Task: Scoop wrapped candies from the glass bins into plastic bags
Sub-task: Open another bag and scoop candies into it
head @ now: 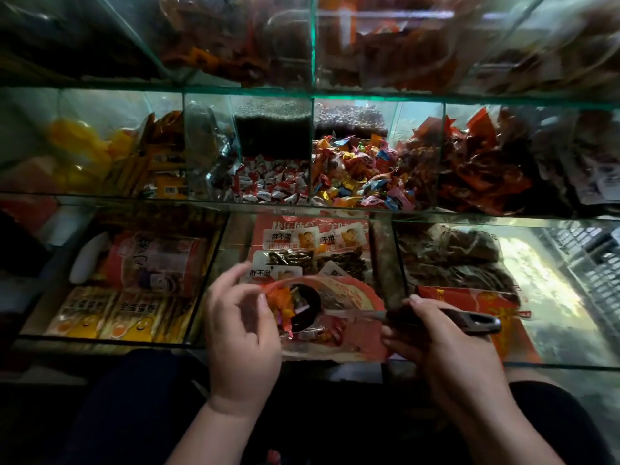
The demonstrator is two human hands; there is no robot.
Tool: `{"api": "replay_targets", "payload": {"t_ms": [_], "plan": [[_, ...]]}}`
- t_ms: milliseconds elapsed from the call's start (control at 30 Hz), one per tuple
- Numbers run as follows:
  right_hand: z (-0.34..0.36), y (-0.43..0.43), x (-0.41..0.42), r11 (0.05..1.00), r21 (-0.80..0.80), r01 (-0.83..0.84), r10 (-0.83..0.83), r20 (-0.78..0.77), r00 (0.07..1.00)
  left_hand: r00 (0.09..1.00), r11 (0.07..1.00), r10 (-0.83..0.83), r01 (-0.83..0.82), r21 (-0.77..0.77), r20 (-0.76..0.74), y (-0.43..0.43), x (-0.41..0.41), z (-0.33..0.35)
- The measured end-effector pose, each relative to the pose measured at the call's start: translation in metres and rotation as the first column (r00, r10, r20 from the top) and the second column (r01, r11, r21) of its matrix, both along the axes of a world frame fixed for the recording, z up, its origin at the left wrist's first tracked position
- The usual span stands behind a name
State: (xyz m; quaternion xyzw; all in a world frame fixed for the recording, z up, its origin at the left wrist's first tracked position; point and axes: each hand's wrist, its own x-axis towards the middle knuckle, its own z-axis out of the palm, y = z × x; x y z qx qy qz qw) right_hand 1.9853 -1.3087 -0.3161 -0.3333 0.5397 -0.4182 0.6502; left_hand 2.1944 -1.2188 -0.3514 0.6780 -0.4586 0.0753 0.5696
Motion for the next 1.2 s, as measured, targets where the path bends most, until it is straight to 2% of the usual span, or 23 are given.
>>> {"api": "replay_targets", "payload": {"t_ms": [67,133,200,267,300,367,467,667,833,1033,1133,1200], "plan": [[0.004,0.004,-0.013,0.998,0.048,0.031,-0.032,0.031,0.999,0.987,0.992,-0.120,0.115,0.051,0.107,0.002,-0.008,0.006],[0.009,0.007,-0.024,0.993,0.103,0.063,-0.070,0.066,0.995,0.970,0.947,-0.241,0.227,0.226,0.036,-0.001,-0.018,0.009],[0.015,0.010,-0.032,0.984,0.154,0.083,-0.098,0.089,0.991,0.968,0.841,-0.239,0.245,0.482,-0.075,-0.007,-0.025,0.007],[0.023,0.013,-0.037,0.976,0.195,0.095,-0.120,0.122,0.985,0.973,0.687,-0.191,0.229,0.689,-0.133,-0.014,-0.024,-0.001],[0.028,0.015,-0.039,0.974,0.206,0.094,-0.125,0.139,0.982,0.974,0.623,-0.182,0.220,0.751,-0.135,-0.017,-0.022,-0.005],[0.037,0.019,-0.042,0.973,0.218,0.078,-0.118,0.177,0.977,0.975,0.558,-0.193,0.204,0.804,-0.114,-0.022,-0.019,-0.012],[0.051,0.027,-0.045,0.970,0.241,0.036,-0.092,0.228,0.969,0.976,0.546,-0.197,0.189,0.816,-0.094,-0.024,-0.015,-0.015],[0.082,0.040,-0.044,0.984,0.177,-0.027,-0.019,0.251,0.968,0.977,0.679,-0.207,0.187,0.710,-0.060,-0.020,-0.019,-0.008],[0.111,0.036,-0.047,0.993,0.116,0.024,-0.056,0.278,0.959,0.962,0.816,-0.271,0.215,0.536,0.026,-0.038,-0.020,0.024],[0.142,0.004,-0.048,0.992,-0.002,0.128,-0.116,0.397,0.910,0.921,0.839,-0.377,0.295,0.457,0.097,-0.107,-0.014,0.077],[0.145,-0.022,-0.040,0.981,-0.021,0.195,-0.166,0.441,0.882,0.923,0.800,-0.385,0.334,0.498,0.000,-0.148,-0.009,0.096],[0.142,-0.039,-0.027,0.970,-0.053,0.239,-0.193,0.434,0.880,0.918,0.780,-0.349,0.395,0.485,-0.186,-0.164,-0.005,0.102]]}}
